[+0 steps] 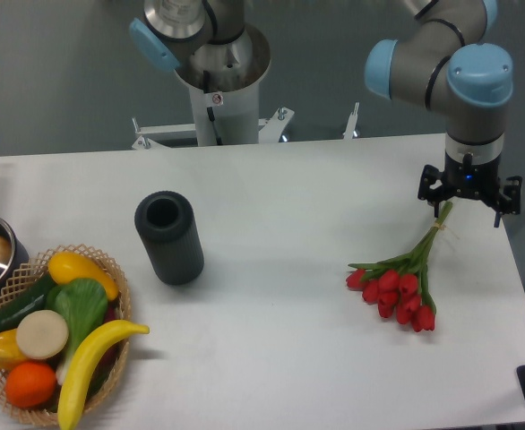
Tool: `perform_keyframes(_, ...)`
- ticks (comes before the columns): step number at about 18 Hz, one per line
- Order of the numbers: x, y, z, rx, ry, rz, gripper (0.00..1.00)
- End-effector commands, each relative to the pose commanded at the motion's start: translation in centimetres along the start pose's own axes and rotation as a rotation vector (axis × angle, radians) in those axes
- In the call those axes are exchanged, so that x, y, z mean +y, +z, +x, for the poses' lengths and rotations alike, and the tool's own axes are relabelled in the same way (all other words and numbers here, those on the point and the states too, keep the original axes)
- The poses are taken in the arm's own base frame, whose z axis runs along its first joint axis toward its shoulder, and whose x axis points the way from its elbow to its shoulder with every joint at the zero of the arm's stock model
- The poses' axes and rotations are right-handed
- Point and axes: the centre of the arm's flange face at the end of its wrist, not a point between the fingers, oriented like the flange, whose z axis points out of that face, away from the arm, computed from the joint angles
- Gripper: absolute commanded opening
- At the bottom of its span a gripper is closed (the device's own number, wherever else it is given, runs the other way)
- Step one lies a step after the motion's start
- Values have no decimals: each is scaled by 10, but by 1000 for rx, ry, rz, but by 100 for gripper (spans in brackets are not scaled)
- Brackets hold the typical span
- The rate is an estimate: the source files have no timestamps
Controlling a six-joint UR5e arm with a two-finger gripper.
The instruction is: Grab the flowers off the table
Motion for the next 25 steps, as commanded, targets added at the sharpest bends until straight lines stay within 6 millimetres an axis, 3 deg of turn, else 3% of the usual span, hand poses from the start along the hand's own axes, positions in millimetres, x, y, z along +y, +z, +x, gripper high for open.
perform_keyframes(4, -3, 6, 8, 11, 9, 6, 100)
perform_keyframes(12, -7, 40, 38, 63, 35, 33, 100)
perform_keyframes(14, -18, 57, 51, 96, 107, 29, 100)
perform_keyframes(19, -41, 86, 52, 124, 147, 22, 100)
perform_keyframes(25, -53, 103, 57, 99, 206, -141, 100)
